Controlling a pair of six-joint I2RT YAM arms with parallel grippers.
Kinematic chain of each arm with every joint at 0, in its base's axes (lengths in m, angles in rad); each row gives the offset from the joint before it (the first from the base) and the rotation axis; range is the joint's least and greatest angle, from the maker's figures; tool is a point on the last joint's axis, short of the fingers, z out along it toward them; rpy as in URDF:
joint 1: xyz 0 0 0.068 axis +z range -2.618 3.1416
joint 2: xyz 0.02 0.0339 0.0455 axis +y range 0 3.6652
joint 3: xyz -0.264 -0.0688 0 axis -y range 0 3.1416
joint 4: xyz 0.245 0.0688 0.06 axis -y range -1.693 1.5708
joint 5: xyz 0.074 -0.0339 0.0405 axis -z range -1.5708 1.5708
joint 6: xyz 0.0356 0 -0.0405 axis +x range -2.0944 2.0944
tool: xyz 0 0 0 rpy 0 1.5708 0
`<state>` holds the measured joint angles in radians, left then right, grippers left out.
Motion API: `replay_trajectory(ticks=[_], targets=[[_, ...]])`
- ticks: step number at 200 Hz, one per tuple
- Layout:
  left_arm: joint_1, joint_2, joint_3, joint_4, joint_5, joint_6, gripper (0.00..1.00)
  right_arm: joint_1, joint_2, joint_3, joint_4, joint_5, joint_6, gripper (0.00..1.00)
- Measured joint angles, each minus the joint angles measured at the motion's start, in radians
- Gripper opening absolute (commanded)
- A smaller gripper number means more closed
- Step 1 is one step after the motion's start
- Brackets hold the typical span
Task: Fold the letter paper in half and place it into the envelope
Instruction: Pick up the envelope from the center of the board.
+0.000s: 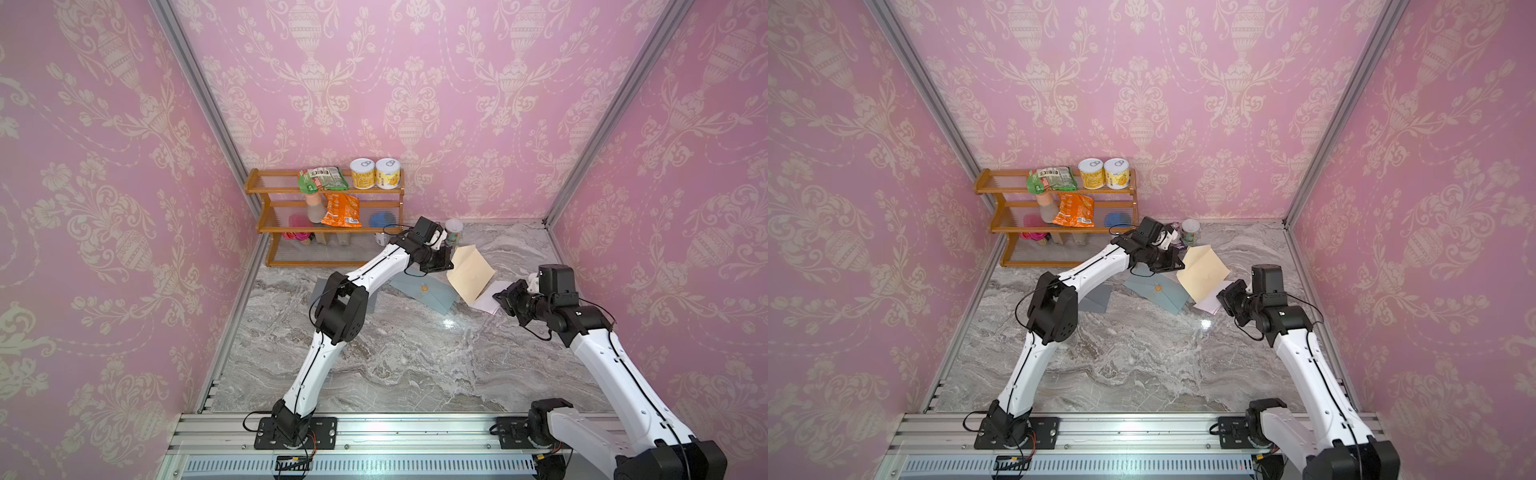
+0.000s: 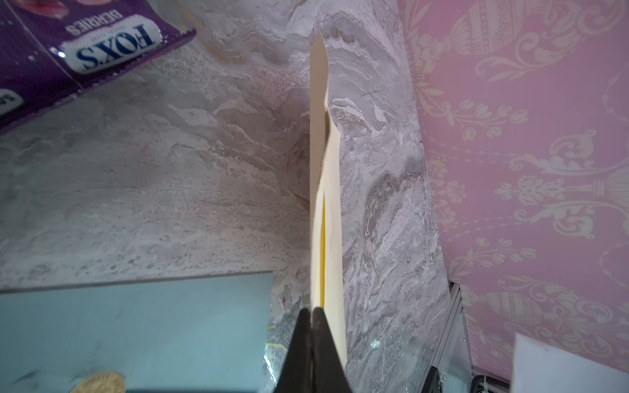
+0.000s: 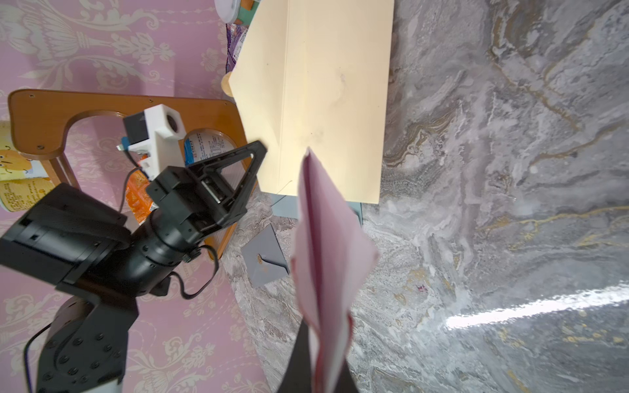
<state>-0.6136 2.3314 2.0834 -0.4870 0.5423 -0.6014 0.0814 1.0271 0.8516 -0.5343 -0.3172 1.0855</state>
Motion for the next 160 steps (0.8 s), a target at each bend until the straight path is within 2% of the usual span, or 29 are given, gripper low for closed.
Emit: replay_trajectory(ticks=[28, 75, 126, 160], targets=[[0.0, -0.159, -0.145, -0.006, -0.032, 0.013, 0.0, 0.07, 0.065, 0.032, -0.002, 0.04, -0.019, 0.0], [0.001, -0.396, -0.42, -0.02, -0.093, 0.045, 0.0, 0.218, 0.219, 0.202, -0.036, 0.127, -0.032, 0.0], [0.001, -0.651, -0.678, -0.037, -0.186, 0.082, 0.0, 0.3, 0.372, 0.347, -0.095, 0.18, -0.001, 0.0], [0.001, -0.777, -0.8, -0.038, -0.251, 0.122, 0.0, 0.357, 0.453, 0.398, -0.101, 0.185, 0.052, 0.0]])
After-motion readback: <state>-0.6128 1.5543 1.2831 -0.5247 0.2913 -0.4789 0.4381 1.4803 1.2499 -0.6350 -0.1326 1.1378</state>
